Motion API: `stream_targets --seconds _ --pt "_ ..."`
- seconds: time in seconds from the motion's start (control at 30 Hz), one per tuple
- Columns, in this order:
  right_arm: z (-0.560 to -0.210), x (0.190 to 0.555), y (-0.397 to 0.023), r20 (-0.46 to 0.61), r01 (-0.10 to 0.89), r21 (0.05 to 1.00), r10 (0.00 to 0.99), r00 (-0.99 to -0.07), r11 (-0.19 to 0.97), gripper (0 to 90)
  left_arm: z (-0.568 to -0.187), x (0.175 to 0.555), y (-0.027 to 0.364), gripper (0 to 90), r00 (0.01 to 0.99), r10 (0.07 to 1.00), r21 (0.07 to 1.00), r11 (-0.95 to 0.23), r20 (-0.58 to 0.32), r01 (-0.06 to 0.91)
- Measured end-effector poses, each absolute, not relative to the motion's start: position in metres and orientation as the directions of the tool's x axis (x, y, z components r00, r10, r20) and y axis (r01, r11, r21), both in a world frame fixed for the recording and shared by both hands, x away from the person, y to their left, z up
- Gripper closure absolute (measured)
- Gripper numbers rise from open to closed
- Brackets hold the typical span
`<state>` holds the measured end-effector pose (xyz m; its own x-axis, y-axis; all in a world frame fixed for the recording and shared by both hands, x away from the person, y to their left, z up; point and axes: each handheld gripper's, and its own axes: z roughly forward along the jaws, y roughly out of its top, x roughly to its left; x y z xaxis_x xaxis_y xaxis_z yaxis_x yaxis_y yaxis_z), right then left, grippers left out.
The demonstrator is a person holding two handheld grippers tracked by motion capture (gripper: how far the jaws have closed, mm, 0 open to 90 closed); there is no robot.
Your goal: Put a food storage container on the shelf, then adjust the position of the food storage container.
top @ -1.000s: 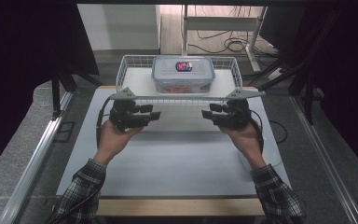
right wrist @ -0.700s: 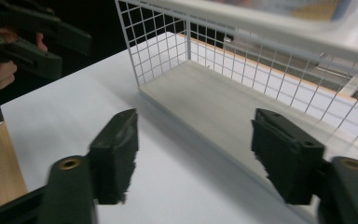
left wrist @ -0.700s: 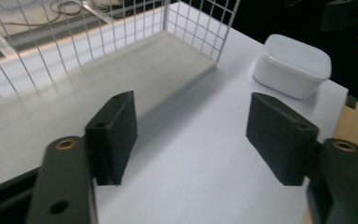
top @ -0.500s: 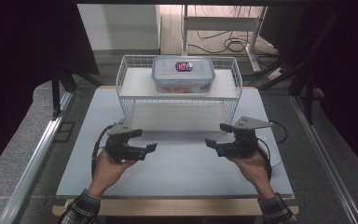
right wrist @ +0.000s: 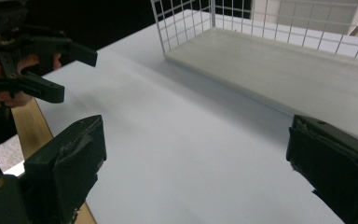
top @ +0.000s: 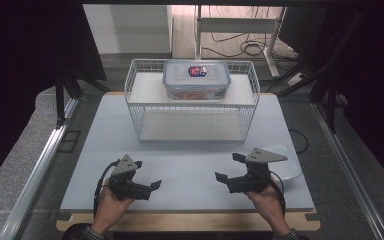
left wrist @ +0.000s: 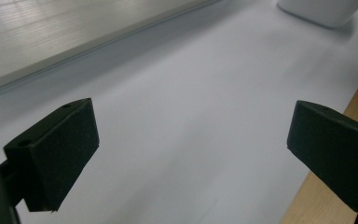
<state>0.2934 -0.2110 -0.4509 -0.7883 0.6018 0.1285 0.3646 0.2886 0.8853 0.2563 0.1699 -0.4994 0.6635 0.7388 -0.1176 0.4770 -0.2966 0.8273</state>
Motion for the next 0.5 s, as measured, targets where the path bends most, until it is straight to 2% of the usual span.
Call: stream_targets --seconds 0.27,0.5 --pt "-0.473 0.282 -0.201 0.081 0.358 0.846 0.569 -0.819 0.395 5.0 -0.513 0.248 0.161 0.9 0.695 0.716 0.803 -0.374 -0.069 0.464" --pt "-0.474 0.288 -0.206 0.112 0.426 0.828 0.636 -0.764 0.366 1.3 -0.516 0.251 0.164 1.6 0.695 0.713 0.806 -0.356 -0.092 0.473"
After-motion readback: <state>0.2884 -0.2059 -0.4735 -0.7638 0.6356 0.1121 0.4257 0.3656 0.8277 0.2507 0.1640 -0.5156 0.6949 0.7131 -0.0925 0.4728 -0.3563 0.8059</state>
